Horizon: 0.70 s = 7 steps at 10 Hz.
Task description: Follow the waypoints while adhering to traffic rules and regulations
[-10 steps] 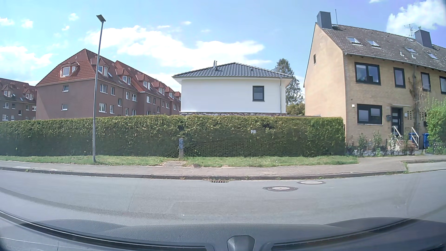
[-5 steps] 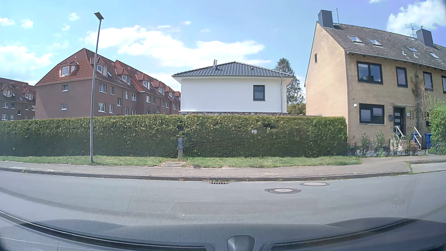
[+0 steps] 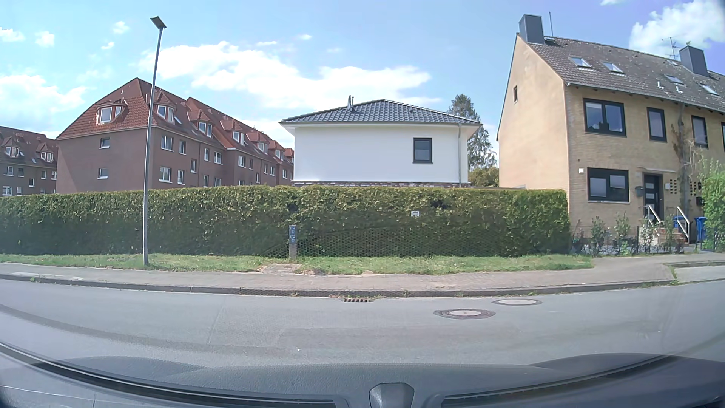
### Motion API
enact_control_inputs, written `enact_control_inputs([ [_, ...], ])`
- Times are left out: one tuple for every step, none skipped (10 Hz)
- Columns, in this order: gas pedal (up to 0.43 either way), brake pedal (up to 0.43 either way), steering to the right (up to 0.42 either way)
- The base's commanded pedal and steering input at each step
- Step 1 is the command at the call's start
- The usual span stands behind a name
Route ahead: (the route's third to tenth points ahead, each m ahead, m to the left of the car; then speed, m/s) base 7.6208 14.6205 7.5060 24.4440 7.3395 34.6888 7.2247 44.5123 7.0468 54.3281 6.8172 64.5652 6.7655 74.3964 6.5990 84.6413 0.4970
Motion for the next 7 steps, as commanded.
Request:
enact_control_inputs([
  [0.0, 0.085, -0.04],
  [0.0, 0.085, -0.04],
  [0.0, 0.085, -0.04],
  [0.0, 0.085, -0.04],
  [0.0, 0.085, -0.04],
  [0.0, 0.091, -0.04],
  [0.0, 0.085, -0.04],
])
